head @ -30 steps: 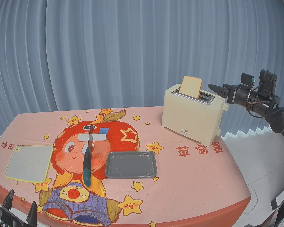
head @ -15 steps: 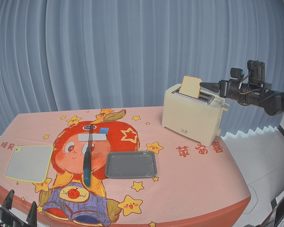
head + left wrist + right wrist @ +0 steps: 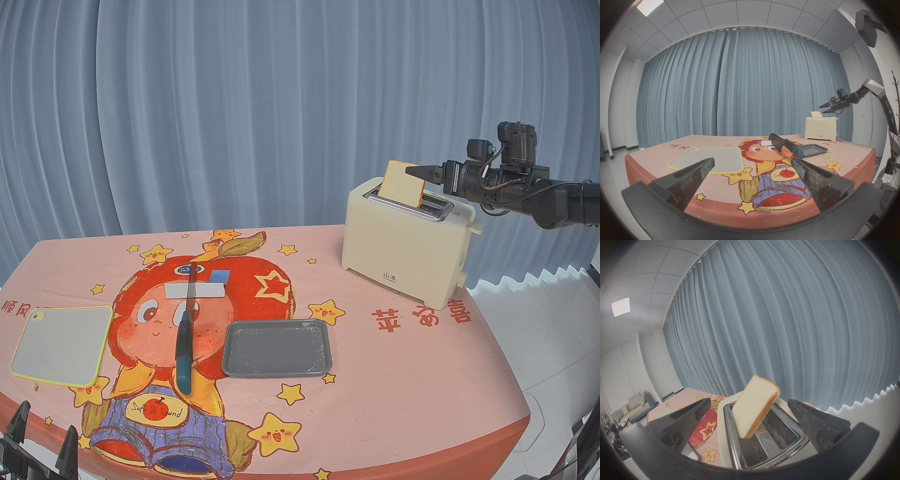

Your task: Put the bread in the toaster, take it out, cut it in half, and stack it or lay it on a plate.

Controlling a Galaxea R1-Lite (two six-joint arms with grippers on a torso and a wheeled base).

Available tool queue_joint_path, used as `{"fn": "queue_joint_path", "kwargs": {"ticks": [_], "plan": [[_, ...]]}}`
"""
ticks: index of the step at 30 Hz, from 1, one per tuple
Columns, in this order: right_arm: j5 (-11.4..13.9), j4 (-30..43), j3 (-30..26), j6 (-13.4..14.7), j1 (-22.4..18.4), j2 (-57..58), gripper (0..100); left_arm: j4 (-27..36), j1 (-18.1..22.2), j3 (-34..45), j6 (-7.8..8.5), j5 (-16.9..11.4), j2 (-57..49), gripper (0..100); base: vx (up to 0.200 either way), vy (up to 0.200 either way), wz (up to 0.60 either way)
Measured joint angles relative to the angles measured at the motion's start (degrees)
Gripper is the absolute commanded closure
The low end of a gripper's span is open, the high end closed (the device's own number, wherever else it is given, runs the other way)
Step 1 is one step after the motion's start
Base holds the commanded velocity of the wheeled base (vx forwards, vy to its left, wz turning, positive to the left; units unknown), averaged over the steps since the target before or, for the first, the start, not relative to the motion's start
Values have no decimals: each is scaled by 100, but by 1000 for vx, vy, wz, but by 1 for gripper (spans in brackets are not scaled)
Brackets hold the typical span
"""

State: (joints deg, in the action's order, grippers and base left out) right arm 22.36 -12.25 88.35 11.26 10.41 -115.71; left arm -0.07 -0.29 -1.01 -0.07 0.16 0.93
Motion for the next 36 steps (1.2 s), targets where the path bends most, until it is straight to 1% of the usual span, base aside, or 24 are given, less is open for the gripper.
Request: {"fn": "queue_joint_path", "kwargs": {"ticks": [10,16,17,24,33,36], "plan": [[-41,-6,385,0,89,-477,0,0,-4,0,0,-2,0,0,0,0,0],[-46,-1,750,4,105,-691,0,0,-4,0,0,0,0,0,0,0,0],[-46,-1,812,12,105,-725,100,0,-4,0,0,-2,0,0,0,0,0],[-57,2,1072,111,113,-923,100,0,-4,0,0,-2,0,0,0,0,0],[-60,5,1030,127,113,-925,100,0,2,0,-2,0,0,0,0,0,0],[-117,-17,962,124,116,-877,100,0,0,0,0,-2,0,0,0,0,0]]}}
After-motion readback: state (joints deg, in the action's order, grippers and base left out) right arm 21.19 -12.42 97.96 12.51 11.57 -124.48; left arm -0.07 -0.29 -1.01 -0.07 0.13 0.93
